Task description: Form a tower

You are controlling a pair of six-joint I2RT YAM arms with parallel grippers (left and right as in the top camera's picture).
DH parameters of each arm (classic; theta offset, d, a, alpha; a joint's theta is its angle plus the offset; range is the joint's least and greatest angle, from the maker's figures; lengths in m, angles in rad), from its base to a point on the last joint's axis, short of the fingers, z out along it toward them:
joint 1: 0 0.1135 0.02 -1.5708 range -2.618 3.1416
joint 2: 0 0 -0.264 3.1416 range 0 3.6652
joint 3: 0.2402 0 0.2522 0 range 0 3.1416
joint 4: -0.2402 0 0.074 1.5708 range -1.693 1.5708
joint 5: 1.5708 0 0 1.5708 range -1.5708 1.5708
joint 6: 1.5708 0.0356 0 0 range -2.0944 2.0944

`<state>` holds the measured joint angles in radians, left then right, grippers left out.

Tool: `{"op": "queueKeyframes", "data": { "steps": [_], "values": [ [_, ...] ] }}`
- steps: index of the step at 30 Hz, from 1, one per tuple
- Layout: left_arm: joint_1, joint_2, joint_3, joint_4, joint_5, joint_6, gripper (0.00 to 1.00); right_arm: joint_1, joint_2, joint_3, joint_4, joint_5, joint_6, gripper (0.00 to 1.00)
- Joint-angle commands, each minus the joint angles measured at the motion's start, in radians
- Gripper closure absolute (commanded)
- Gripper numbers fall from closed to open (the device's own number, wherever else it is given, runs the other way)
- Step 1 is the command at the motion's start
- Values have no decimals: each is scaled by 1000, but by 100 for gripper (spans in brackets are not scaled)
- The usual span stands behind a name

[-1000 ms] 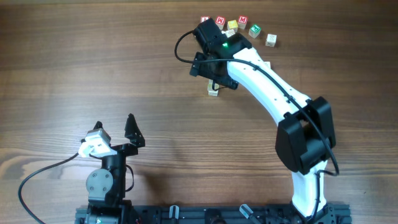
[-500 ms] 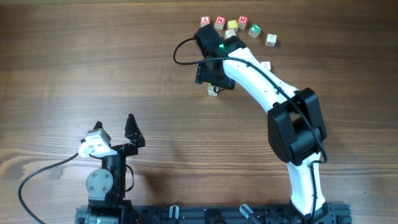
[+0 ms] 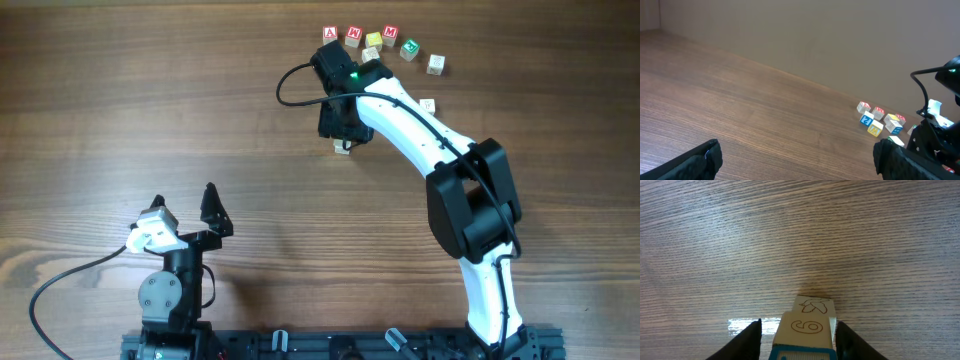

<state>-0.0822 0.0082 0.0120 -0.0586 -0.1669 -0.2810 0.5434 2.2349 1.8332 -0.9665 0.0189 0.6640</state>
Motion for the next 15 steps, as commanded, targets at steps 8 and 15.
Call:
{"op": "queueKeyframes", "data": {
  "steps": [8,15],
  "values": [
    [6,-5,-6,3,-6,19,0,0,20,11,-4,-13,-13,67],
    [6,-5,-6,3,-6,19,0,0,20,11,-6,-13,-13,76]
  ]
}}
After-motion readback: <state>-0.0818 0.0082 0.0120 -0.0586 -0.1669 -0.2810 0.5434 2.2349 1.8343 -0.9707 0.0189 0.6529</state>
